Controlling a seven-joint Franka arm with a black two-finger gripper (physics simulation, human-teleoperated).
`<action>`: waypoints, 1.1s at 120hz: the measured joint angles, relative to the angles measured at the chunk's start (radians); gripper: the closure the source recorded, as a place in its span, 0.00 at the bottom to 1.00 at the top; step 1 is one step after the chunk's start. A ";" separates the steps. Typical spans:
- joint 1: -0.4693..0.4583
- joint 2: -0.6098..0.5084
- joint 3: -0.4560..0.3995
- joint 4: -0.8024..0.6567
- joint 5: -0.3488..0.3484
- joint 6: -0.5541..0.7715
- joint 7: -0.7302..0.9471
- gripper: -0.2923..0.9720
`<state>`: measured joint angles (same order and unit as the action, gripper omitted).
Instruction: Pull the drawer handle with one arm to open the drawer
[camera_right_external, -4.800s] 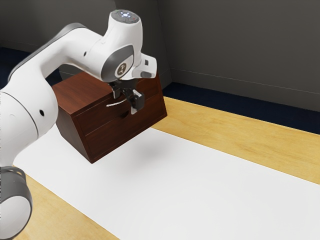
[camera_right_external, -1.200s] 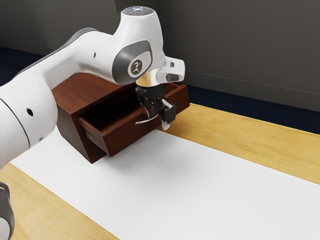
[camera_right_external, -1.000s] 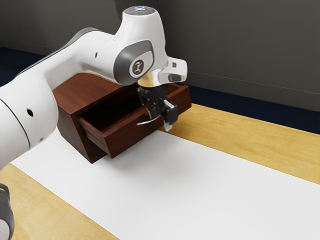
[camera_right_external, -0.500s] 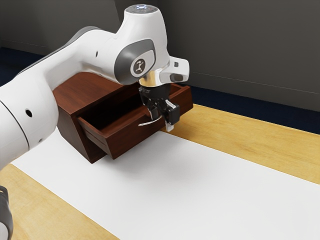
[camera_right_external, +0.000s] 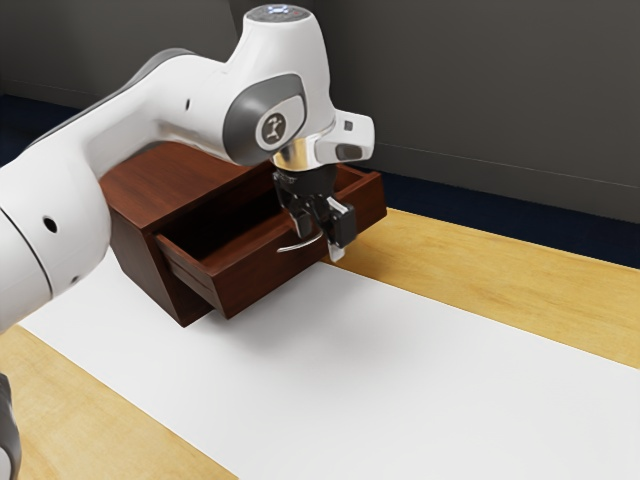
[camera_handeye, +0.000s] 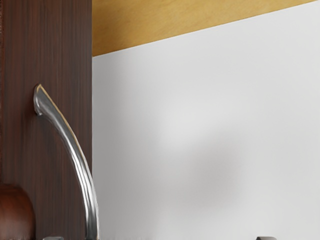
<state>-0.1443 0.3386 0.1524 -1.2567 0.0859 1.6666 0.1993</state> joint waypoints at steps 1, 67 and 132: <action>0.000 0.000 0.000 0.000 0.000 0.000 0.000 0.38; 0.000 -0.015 0.002 0.000 -0.011 -0.012 -0.001 0.40; -0.024 -0.042 -0.010 0.001 -0.005 -0.042 -0.019 0.46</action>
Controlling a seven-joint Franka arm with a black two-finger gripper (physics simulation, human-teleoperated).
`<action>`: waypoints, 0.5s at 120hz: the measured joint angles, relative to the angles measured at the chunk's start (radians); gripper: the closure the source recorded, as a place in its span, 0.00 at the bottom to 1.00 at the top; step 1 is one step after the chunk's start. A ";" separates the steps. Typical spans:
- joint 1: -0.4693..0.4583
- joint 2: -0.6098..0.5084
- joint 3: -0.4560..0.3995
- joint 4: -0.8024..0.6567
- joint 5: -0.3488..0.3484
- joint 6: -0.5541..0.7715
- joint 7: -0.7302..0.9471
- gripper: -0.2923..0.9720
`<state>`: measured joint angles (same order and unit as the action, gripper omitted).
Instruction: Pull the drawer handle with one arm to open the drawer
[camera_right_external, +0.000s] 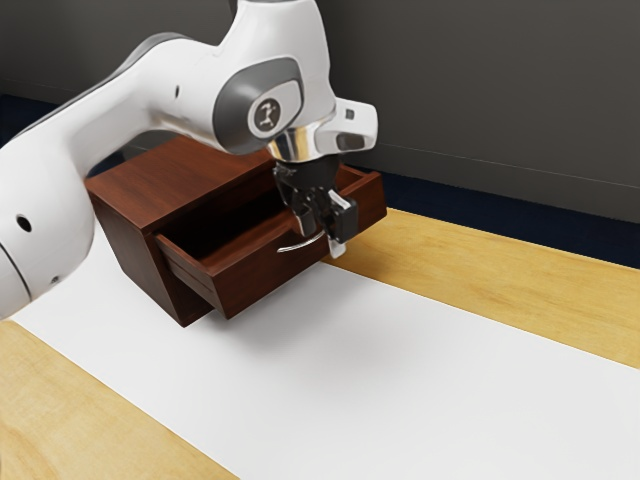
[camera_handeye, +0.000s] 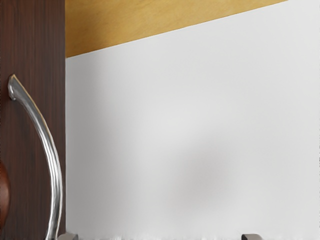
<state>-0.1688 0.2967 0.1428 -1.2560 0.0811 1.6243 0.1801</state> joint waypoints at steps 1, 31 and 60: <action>0.000 0.000 0.000 0.000 0.000 0.000 0.000 0.46; -0.010 -0.034 -0.002 -0.001 0.000 -0.012 -0.009 0.54; 0.000 -0.162 -0.005 -0.062 0.000 -0.035 -0.013 0.38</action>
<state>-0.1691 0.1347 0.1381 -1.3178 0.0813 1.5897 0.1676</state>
